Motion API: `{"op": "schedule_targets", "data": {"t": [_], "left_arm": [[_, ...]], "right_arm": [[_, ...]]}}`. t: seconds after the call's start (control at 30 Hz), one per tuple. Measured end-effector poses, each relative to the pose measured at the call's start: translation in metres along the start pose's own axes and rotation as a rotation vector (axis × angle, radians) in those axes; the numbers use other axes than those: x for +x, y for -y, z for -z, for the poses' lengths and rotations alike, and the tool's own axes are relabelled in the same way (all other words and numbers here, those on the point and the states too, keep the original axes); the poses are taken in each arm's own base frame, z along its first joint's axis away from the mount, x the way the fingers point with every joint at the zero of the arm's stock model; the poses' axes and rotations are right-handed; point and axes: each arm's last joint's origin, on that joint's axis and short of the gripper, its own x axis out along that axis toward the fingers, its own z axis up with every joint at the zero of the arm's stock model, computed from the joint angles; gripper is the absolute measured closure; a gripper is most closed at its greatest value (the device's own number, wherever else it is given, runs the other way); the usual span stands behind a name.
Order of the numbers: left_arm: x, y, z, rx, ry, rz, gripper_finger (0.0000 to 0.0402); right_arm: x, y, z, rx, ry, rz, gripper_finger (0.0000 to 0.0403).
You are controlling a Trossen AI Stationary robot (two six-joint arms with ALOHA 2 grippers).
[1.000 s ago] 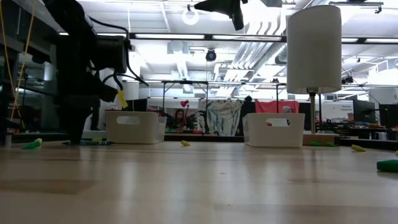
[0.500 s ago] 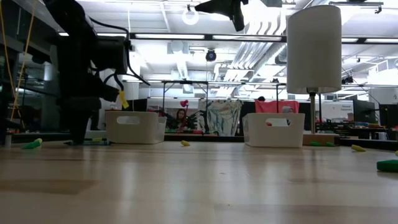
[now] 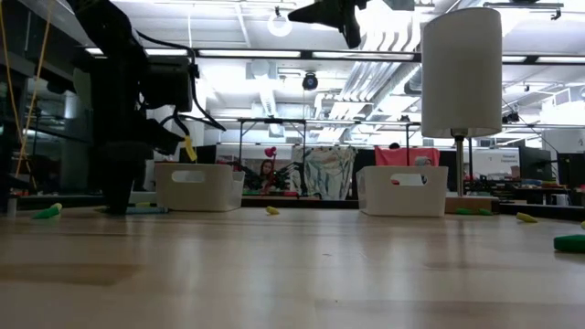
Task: Sort crayons
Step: Put the blue crayon into the yellow bin
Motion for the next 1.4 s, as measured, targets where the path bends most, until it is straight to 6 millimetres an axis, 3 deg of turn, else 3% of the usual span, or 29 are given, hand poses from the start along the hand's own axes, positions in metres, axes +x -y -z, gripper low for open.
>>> {"op": "schedule_targets", "data": {"t": [0.17,0.47,0.67,0.8,1.0,1.27,1.4], "left_arm": [[0.000,0.001,0.000,0.002,-0.003,0.000,0.0281],[0.000,0.002,0.001,0.003,-0.013,0.030,0.0392],[-0.004,0.006,0.003,0.048,0.014,0.063,0.0399],[-0.021,0.010,0.007,0.076,0.068,0.189,0.0401],[-0.069,0.011,0.009,0.120,0.384,0.408,0.0401],[-0.152,0.012,-0.002,0.165,1.155,0.645,0.0401],[-0.166,0.013,-0.009,0.140,1.342,0.663,0.0401]], "right_arm": [[0.000,0.000,0.000,-0.001,-0.005,0.002,0.0236],[0.000,0.000,0.000,-0.001,-0.005,0.002,0.0236],[0.000,0.000,0.000,-0.001,-0.005,0.002,0.0236],[0.000,0.000,0.000,-0.001,-0.006,0.000,0.0236],[0.000,0.000,0.001,-0.006,-0.009,-0.010,0.0236],[0.001,-0.005,-0.008,0.028,0.083,-0.057,0.0236],[0.005,-0.005,-0.014,0.045,0.184,-0.063,0.0236]]}}
